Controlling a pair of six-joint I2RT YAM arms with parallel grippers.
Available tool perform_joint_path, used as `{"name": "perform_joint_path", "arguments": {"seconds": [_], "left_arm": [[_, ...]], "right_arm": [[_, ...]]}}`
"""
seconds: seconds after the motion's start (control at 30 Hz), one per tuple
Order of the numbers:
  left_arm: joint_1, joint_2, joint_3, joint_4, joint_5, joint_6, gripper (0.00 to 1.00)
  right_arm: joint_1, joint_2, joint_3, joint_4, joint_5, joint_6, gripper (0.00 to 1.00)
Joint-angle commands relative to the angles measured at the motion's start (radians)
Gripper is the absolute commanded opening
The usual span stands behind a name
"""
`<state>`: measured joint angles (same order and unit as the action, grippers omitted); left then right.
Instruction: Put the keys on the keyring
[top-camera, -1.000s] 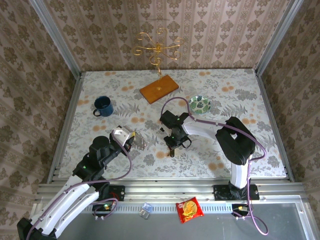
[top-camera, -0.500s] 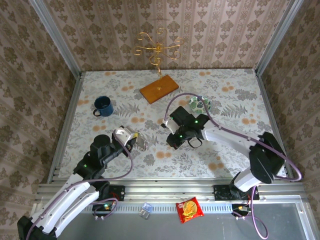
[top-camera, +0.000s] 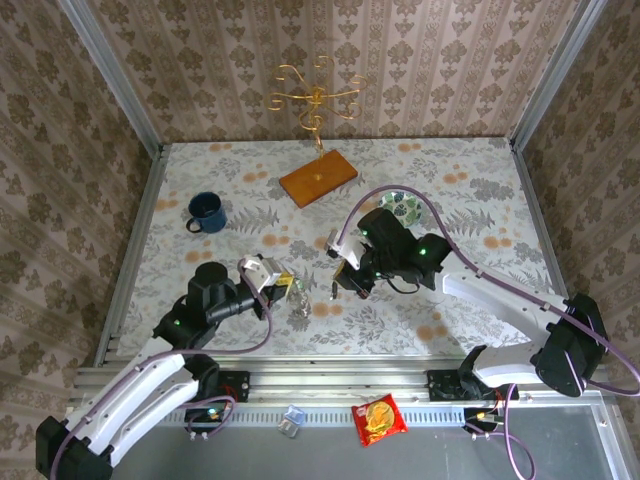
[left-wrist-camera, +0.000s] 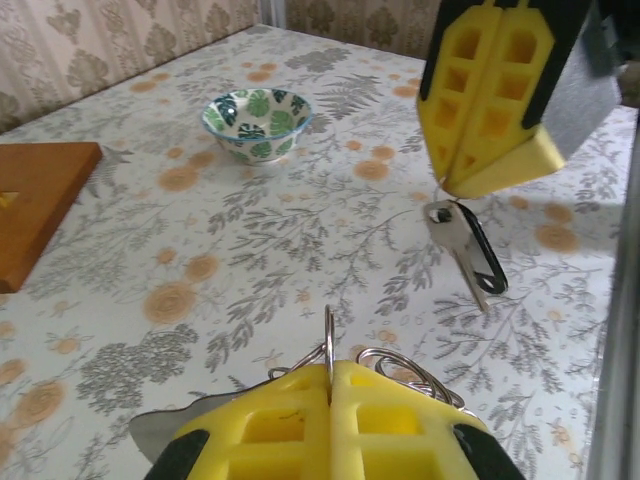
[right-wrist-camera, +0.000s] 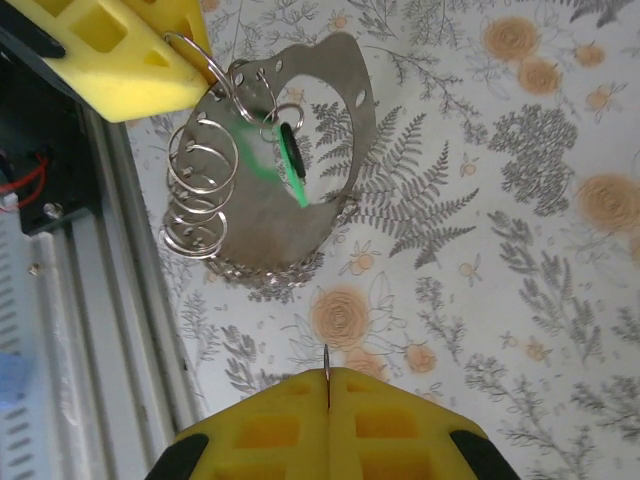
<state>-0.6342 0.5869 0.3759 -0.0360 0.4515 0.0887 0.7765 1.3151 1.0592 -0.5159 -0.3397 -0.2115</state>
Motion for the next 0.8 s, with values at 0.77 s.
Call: {"name": "perform_joint_path", "arguments": {"seconds": [0.77], "left_arm": [[-0.009, 0.050, 0.034, 0.116, 0.121, -0.121, 0.00]], "right_arm": [[0.134, 0.037, 0.073, 0.194, 0.070, -0.342, 0.00]]}}
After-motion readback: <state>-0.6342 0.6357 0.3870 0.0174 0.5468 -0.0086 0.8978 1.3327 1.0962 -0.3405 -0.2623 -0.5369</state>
